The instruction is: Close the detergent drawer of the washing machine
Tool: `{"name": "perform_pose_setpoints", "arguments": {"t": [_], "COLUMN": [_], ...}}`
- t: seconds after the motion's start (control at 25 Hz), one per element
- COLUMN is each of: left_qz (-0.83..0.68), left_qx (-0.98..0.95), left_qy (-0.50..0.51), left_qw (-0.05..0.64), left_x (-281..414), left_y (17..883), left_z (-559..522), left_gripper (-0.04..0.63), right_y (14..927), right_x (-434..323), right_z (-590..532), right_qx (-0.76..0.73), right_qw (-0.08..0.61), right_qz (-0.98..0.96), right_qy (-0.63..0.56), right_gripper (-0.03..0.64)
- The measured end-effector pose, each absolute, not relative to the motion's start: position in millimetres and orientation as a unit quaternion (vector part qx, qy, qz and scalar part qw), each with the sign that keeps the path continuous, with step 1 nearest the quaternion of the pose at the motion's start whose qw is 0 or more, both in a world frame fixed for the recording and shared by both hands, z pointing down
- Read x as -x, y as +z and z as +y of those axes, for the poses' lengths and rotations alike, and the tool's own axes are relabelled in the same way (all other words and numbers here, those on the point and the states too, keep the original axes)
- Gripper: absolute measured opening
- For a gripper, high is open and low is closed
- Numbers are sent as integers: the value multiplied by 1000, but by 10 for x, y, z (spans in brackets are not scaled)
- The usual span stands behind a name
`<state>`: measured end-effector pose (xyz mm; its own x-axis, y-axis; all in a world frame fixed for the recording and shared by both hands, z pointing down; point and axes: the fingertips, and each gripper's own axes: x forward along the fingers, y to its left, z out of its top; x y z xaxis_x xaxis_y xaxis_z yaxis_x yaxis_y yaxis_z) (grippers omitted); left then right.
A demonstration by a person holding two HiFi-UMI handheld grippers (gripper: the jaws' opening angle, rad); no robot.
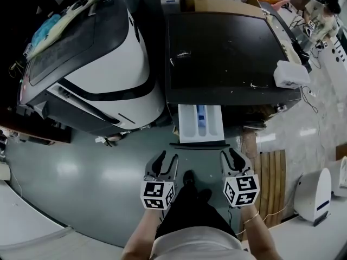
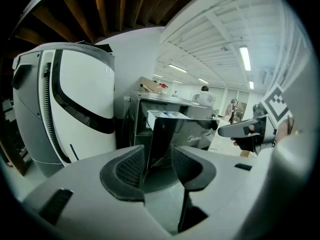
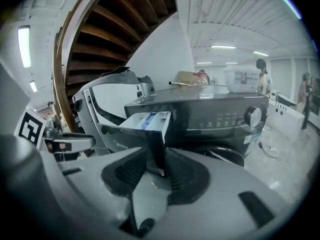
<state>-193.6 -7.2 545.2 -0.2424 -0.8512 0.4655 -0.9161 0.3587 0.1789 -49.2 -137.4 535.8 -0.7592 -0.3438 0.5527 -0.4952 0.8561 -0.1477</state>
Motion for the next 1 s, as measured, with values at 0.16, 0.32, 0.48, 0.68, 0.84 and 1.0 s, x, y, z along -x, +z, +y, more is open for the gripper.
{"name": "perform_pose_setpoints", "arguments": {"t": [0.16,0.32,0.48,0.68,0.84,1.0], "left_qz": [-781,-773,-766,-766,-767,-768], "left_qx": [-570,-580,-590,-589,-587,-586], "left_qy": [67,63,65,56,56,59], "left_qw": [247,247,246,252,253,252], "left_x": [2025,2045,2023,2015,2009,2015], "left_y": [5477,5487,5501,5509,5508,5511], "left_z": [-175,-262,-327,-336,-336,-349], "left_gripper": [146,146,146,137,133,132], "right_y": [5373,5367,5371,5374,5370,5375], "right_x": [569,608,606,622,617,622], "right_z": [-1415,-1411,-1411,-1414,-1412,-1422], "right_qx": [-228,-230,-234,-234,-235,-235], "right_qw": [262,259,256,258,261,261], "right_qz": [-927,-929,-929,-929,-928,-929], "right_qy": [141,133,131,123,120,118], "right_gripper": [104,104,104,104,104,104]}}
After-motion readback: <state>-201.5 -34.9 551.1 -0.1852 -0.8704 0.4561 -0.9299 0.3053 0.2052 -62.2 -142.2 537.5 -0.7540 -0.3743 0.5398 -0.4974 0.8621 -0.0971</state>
